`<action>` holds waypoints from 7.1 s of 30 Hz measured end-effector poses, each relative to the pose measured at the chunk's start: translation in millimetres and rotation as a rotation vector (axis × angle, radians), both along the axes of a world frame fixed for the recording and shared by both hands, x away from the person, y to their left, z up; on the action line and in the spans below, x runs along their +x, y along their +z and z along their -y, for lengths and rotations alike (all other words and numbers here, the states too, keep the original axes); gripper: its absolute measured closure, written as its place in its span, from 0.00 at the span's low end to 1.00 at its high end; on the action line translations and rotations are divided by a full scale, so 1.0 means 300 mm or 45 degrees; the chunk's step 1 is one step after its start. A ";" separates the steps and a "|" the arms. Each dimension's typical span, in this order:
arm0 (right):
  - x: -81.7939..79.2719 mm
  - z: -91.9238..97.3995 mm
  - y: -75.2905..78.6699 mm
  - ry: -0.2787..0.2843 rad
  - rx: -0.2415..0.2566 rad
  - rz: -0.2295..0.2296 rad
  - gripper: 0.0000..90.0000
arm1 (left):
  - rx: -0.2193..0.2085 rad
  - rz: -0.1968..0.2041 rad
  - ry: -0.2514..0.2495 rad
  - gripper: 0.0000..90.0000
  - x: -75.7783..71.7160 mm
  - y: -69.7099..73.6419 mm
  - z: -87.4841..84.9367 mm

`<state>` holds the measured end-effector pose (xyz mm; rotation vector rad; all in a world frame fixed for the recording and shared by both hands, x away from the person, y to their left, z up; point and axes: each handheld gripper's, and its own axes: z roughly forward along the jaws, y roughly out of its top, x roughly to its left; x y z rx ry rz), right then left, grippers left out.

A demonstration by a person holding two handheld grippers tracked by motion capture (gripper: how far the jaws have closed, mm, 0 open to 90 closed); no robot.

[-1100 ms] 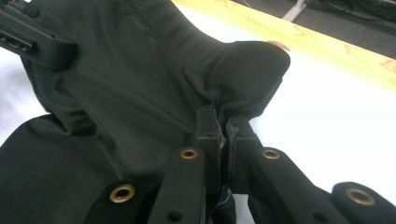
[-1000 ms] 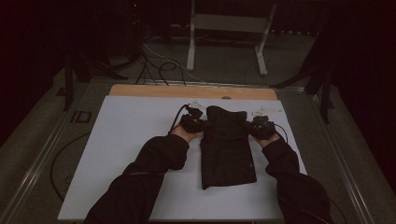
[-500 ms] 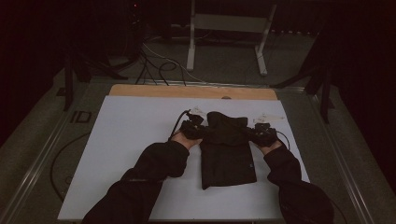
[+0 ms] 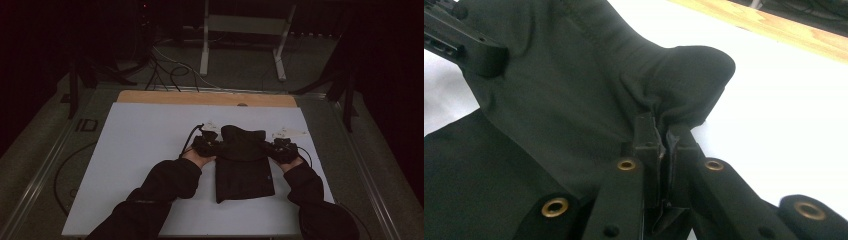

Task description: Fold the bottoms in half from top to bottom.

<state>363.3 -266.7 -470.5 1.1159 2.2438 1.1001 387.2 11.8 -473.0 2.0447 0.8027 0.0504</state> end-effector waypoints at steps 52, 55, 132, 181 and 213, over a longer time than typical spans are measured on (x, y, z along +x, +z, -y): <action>-0.242 0.010 0.004 0.095 0.042 -0.023 0.96 | -0.041 0.066 -0.025 0.93 -0.265 0.009 -0.029; -0.254 0.010 0.000 0.098 0.047 -0.035 0.96 | -0.048 0.062 -0.026 0.93 -0.281 0.003 -0.030; -0.253 0.065 0.042 0.079 0.031 -0.106 0.82 | 0.007 -0.003 0.023 0.78 -0.282 0.006 -0.176; -0.282 0.048 -0.053 0.311 0.128 -0.291 1.00 | 0.036 -0.113 -0.268 1.00 -0.303 -0.046 -0.059; -0.380 0.032 -0.004 0.276 0.176 -0.139 0.62 | -0.009 0.047 -0.304 0.58 -0.375 -0.009 -0.075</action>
